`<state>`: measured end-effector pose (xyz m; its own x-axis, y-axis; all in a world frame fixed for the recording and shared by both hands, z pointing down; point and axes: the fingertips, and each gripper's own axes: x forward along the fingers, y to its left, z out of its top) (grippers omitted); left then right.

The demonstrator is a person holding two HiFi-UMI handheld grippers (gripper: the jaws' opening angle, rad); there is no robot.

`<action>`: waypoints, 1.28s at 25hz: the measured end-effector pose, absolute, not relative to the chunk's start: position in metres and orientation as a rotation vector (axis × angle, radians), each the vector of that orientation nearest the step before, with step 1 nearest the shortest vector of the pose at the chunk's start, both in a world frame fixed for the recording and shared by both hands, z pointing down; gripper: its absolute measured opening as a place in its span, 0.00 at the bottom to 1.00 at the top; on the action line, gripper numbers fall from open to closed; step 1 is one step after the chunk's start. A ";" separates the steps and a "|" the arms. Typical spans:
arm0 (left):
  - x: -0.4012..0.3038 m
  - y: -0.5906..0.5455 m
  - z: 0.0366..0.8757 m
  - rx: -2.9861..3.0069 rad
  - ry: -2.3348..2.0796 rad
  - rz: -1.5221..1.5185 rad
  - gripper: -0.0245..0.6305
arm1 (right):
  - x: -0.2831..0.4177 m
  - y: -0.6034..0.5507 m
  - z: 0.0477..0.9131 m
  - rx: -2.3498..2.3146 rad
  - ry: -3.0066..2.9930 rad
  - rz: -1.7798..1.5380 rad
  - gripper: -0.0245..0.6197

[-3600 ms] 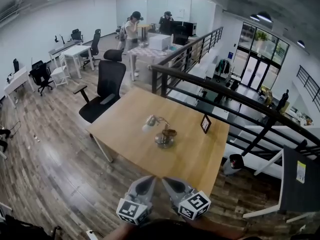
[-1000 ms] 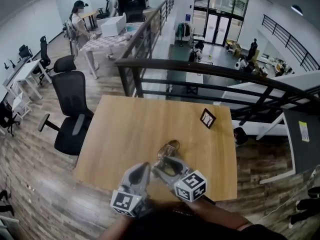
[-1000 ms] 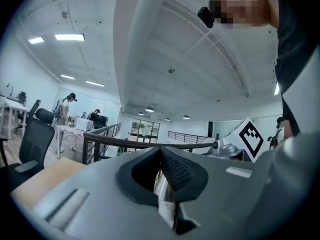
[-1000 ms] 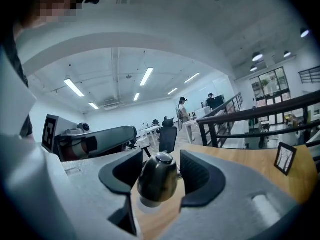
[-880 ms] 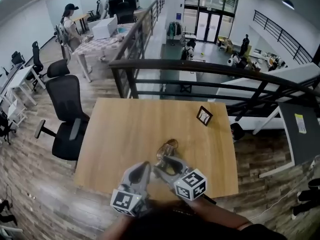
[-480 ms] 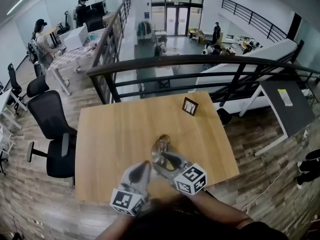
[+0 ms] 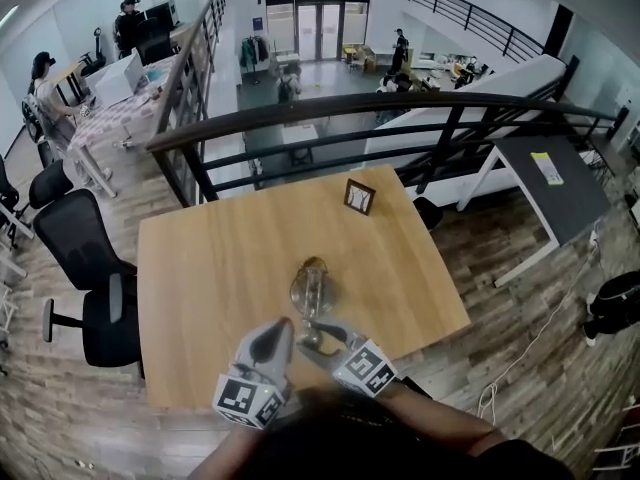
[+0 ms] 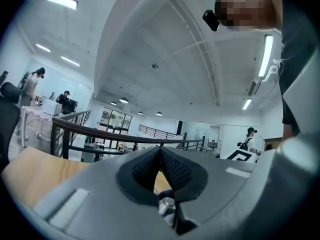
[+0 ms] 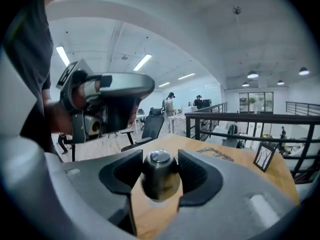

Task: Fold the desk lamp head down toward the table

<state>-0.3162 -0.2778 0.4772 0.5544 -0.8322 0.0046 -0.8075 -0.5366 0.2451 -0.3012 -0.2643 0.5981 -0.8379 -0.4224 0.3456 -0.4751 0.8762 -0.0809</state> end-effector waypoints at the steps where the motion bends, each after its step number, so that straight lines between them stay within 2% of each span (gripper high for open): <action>1: -0.319 -0.278 0.478 2.559 -1.378 -0.166 0.04 | -0.303 -0.261 0.607 0.667 -2.714 0.206 0.38; 11: -0.341 -0.269 0.498 2.515 -1.412 -0.137 0.04 | -0.308 -0.249 0.706 0.665 -2.540 -0.056 0.37; 21: -0.353 -0.266 0.507 2.466 -1.451 -0.093 0.04 | -0.308 -0.272 0.771 0.650 -2.445 -0.083 0.34; 32: -0.354 -0.263 0.507 2.464 -1.464 -0.094 0.04 | -0.307 -0.290 0.788 0.670 -2.399 -0.103 0.31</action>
<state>-0.3544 -0.2634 0.5069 0.4863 -0.8699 0.0826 -0.8522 -0.4513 0.2649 -0.3073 -0.2896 0.7883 -0.6672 -0.4900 0.5610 -0.4399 0.8670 0.2341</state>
